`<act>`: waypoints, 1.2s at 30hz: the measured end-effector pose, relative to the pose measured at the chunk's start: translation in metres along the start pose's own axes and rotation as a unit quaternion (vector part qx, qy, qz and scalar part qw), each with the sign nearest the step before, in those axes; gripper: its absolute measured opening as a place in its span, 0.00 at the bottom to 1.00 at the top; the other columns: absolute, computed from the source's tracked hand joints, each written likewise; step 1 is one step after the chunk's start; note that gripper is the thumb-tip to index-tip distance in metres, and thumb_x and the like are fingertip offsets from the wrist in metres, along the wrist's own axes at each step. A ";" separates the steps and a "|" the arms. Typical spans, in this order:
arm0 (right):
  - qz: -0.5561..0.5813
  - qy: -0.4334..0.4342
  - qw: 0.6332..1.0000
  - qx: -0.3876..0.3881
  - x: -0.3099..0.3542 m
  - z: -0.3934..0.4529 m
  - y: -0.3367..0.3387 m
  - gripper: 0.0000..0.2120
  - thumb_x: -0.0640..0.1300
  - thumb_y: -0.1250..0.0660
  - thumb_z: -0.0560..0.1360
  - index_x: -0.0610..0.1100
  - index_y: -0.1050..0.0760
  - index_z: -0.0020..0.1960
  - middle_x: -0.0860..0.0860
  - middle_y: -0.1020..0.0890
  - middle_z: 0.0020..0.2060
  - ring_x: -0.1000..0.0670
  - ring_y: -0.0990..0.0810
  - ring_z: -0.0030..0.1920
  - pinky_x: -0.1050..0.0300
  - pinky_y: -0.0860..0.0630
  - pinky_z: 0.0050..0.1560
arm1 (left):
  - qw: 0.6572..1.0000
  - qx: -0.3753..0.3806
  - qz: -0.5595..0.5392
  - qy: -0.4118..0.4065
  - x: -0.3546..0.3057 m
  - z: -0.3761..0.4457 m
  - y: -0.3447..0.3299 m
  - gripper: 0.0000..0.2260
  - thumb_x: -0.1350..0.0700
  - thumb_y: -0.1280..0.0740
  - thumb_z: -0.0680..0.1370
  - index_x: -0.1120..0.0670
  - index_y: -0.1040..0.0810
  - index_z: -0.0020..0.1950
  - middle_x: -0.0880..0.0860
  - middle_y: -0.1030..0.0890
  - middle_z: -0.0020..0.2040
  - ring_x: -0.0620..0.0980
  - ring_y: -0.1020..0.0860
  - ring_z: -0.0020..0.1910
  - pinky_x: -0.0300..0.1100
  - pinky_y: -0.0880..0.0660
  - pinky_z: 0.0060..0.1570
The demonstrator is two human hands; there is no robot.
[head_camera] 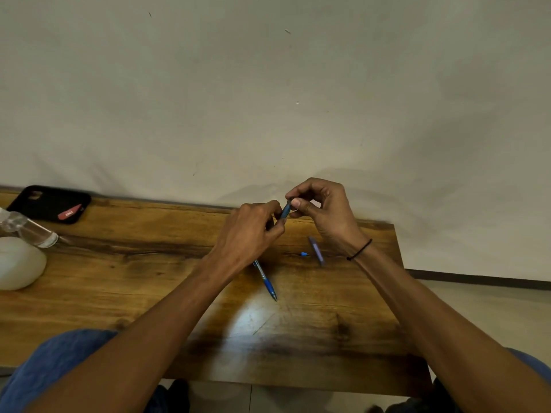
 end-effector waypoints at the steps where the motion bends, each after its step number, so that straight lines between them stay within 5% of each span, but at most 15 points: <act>1: -0.004 0.001 1.000 -0.003 0.000 -0.001 -0.001 0.05 0.29 0.30 0.78 0.32 0.17 0.52 0.40 0.15 0.46 0.48 0.15 0.46 0.58 0.16 0.44 | 1.000 0.002 0.002 0.001 0.000 0.000 0.000 0.08 0.48 0.31 0.83 0.51 0.18 0.57 0.49 0.13 0.44 0.48 0.16 0.39 0.39 0.28 0.37; 10: -0.033 -0.004 0.999 -0.017 -0.003 -0.003 -0.004 0.03 0.31 0.28 0.78 0.33 0.17 0.51 0.43 0.14 0.45 0.46 0.14 0.44 0.53 0.15 0.47 | 1.000 0.012 0.013 -0.005 -0.002 -0.002 0.001 0.08 0.49 0.32 0.84 0.52 0.19 0.57 0.50 0.14 0.45 0.50 0.16 0.40 0.44 0.22 0.40; 17: -0.015 -0.010 1.000 -0.001 0.001 -0.004 -0.004 0.06 0.33 0.29 0.79 0.35 0.17 0.55 0.45 0.13 0.49 0.48 0.14 0.51 0.51 0.15 0.51 | 0.998 -0.010 -0.057 0.009 -0.008 0.001 0.008 0.07 0.49 0.30 0.83 0.51 0.17 0.56 0.49 0.13 0.43 0.43 0.20 0.36 0.32 0.31 0.35; 20: -0.004 -0.009 1.000 -0.009 0.005 -0.003 -0.005 0.05 0.32 0.31 0.80 0.33 0.19 0.55 0.44 0.14 0.49 0.51 0.15 0.51 0.56 0.18 0.52 | 0.995 -0.008 -0.091 0.030 -0.008 0.002 0.008 0.08 0.46 0.28 0.82 0.49 0.17 0.56 0.47 0.13 0.41 0.40 0.19 0.35 0.36 0.23 0.38; 25: 0.058 -0.001 0.997 -0.052 0.026 0.003 -0.003 0.08 0.38 0.42 0.87 0.33 0.30 0.62 0.40 0.16 0.45 0.43 0.13 0.50 0.48 0.16 0.57 | 0.982 0.025 -0.167 0.081 -0.006 0.004 0.021 0.18 0.47 0.24 0.71 0.45 0.18 0.60 0.43 0.14 0.41 0.40 0.15 0.39 0.44 0.14 0.46; 28: 0.143 -0.016 0.985 -0.090 0.048 0.009 0.005 0.10 0.42 0.48 0.89 0.37 0.32 0.62 0.41 0.25 0.41 0.40 0.21 0.40 0.47 0.18 0.48 | 0.974 0.001 -0.199 0.112 0.003 0.007 0.032 0.16 0.51 0.28 0.68 0.43 0.16 0.55 0.43 0.14 0.41 0.40 0.15 0.40 0.45 0.15 0.46; 32: 0.303 -0.045 0.946 -0.107 0.076 0.015 0.018 0.16 0.51 0.50 0.89 0.43 0.31 0.51 0.50 0.32 0.34 0.51 0.38 0.30 0.55 0.40 0.33 | 0.968 -0.022 -0.192 0.157 0.015 0.011 0.036 0.12 0.60 0.27 0.72 0.44 0.14 0.50 0.43 0.14 0.41 0.44 0.15 0.40 0.49 0.15 0.48; 36: 0.357 -0.053 0.927 -0.106 0.101 0.015 0.032 0.25 0.58 0.51 0.88 0.45 0.33 0.39 0.52 0.37 0.28 0.53 0.45 0.27 0.56 0.49 0.27 | 0.973 -0.023 -0.173 0.148 0.013 0.012 0.033 0.12 0.61 0.28 0.75 0.45 0.14 0.50 0.41 0.15 0.42 0.43 0.16 0.42 0.48 0.16 0.49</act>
Point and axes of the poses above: each hand's wrist, its own z-axis towards the middle knuckle, its own y-axis out of the back of the hand, x = y × z, the point moved 1 cm from there along z, towards the middle knuckle
